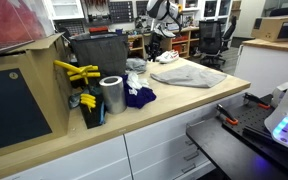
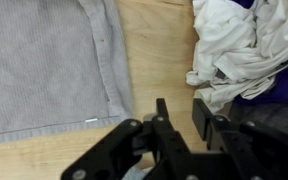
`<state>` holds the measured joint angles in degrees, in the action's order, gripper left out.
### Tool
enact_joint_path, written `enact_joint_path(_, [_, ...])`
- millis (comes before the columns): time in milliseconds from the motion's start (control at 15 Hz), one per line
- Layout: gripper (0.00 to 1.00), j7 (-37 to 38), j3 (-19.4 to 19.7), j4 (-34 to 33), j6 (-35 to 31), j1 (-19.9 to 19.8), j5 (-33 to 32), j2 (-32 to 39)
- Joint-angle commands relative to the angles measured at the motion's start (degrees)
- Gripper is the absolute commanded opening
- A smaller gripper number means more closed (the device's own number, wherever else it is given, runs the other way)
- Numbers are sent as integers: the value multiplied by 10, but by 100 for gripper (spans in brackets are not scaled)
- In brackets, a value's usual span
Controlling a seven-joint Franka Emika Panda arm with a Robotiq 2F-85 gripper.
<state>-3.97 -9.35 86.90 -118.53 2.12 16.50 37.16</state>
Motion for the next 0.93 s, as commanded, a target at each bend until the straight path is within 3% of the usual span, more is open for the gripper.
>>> enact_joint_path(0, [65, -3, 1, 2, 0, -10, 22, -11])
enact_joint_path(333, [99, -25, 18, 19, 30, -39, 8, -23])
enact_joint_path(867, [100, -111, 49, 39, 188, -75, -35, -10])
